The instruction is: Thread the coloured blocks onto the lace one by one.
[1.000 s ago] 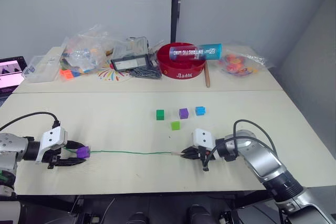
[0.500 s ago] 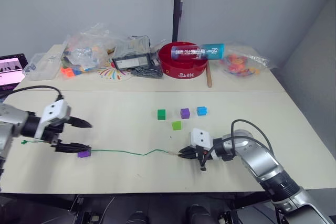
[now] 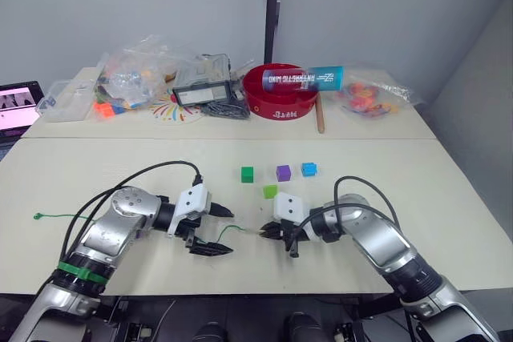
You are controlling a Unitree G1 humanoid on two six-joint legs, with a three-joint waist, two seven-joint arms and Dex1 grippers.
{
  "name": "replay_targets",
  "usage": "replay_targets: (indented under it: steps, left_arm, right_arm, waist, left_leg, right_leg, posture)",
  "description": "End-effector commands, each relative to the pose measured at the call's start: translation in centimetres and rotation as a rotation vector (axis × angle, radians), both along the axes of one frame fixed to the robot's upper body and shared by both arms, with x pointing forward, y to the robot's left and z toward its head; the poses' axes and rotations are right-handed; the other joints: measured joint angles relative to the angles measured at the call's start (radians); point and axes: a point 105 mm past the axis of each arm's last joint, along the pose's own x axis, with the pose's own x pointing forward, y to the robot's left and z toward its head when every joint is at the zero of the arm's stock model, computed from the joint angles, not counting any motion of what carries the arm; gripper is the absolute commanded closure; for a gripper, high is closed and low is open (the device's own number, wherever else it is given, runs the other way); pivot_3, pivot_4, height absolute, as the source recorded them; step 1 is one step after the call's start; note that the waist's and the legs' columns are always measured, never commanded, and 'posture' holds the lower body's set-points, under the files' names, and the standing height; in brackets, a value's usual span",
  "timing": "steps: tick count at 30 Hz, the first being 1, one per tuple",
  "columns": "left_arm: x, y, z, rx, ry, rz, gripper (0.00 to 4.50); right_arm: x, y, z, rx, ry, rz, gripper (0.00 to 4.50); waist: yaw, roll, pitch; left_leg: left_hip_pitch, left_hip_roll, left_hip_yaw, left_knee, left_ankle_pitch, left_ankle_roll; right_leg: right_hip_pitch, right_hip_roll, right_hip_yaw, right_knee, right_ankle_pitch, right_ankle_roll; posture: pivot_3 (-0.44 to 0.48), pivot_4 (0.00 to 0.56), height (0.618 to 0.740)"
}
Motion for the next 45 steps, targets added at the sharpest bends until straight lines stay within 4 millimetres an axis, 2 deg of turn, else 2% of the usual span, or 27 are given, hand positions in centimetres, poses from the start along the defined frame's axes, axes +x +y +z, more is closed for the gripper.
replay_targets:
  steps: [1, 7, 8, 10, 21, 34, 38, 42, 45]
  left_arm:
    - [0.1, -1.2, 0.1, 0.001, -0.046, -0.043, 0.05]
    - [1.0, -1.8, -0.4, -0.004, -0.059, -0.042, 0.05]
    - [1.0, -1.8, -0.5, -0.006, -0.056, -0.042, 0.46]
    - [1.1, -1.9, -0.4, -0.013, -0.054, -0.04, 0.86]
    - [1.1, -2.2, -0.7, -0.017, -0.044, -0.042, 4.48]
    - [1.5, -1.9, -0.6, -0.014, -0.049, -0.018, 4.48]
    - [1.4, -1.8, -0.5, -0.016, -0.051, -0.019, 4.5]
    - [1.4, -1.4, -0.5, -0.001, -0.054, -0.02, 4.5]
    - [1.3, -1.1, -0.5, 0.005, -0.055, -0.019, 4.5]
  right_arm:
    - [-0.1, 0.7, 1.3, 0.014, -0.047, 0.012, 4.5]
    - [-0.4, 1.0, 1.4, 0.023, -0.039, 0.012, 4.5]
    - [-0.4, 1.0, 1.4, 0.024, -0.038, 0.013, 4.5]
    - [-0.5, 1.0, 1.4, 0.024, -0.036, 0.013, 4.5]
    - [-0.4, 1.0, 1.6, 0.028, -0.035, 0.011, 4.5]
    - [-0.8, 1.2, 1.8, 0.046, -0.033, 0.033, 4.5]
    - [-1.0, 1.2, 2.5, 0.099, -0.039, 0.028, 3.16]
    - [-0.9, -0.9, 3.1, 0.112, -0.032, -0.009, 1.8]
    - [-0.1, -2.6, 3.8, 0.12, -0.053, -0.047, 0.76]
  waist:
    - [0.001, 0.0, 0.0]
    - [0.002, 0.0, 0.0]
    - [0.001, 0.0, 0.0]
    - [0.001, 0.0, 0.0]
    - [0.001, 0.0, 0.0]
    - [0.001, 0.0, 0.0]
    - [0.001, 0.0, 0.0]
    - [0.004, 0.0, 0.0]
    - [0.005, 0.0, 0.0]
  left_leg:
    - [0.0, 0.0, 0.0, 0.0, 0.0, 0.0]
    - [0.0, 0.0, 0.0, 0.001, 0.0, 0.0]
    - [0.0, 0.0, 0.0, 0.001, 0.0, 0.0]
    - [0.0, 0.0, 0.0, 0.001, 0.0, 0.0]
    - [0.0, 0.0, 0.0, 0.001, 0.0, 0.0]
    - [0.0, 0.0, 0.0, 0.001, 0.0, 0.0]
    - [0.0, 0.0, -0.001, 0.001, 0.0, 0.0]
    - [0.0, -0.001, -0.001, 0.001, 0.0, 0.0]
    - [-0.001, -0.001, -0.001, 0.001, 0.0, 0.0]
  right_leg:
    - [0.0, 0.0, 0.0, 0.0, 0.0, 0.0]
    - [0.0, -0.001, 0.0, 0.0, 0.0, 0.0]
    - [0.0, -0.001, 0.0, 0.0, 0.0, 0.0]
    - [0.0, 0.0, 0.0, 0.0, 0.0, 0.0]
    - [0.0, 0.0, 0.0, 0.0, 0.0, 0.0]
    - [0.0, 0.0, 0.0, 0.0, 0.0, 0.0]
    - [0.0, 0.0, 0.0, 0.0, 0.0, 0.0]
    - [0.0, -0.001, 0.0, 0.0, 0.0, 0.0]
    - [0.0, -0.001, 0.0, -0.001, 0.0, 0.001]
  posture:
    - [0.0, 0.15, 0.731]
    - [0.0, 0.15, 0.731]
    - [0.0, 0.15, 0.731]
    - [0.0, 0.15, 0.731]
    - [0.0, 0.15, 0.731]
    - [0.0, 0.15, 0.731]
    - [0.0, 0.15, 0.731]
    - [0.0, 0.15, 0.731]
    - [0.0, 0.15, 0.731]
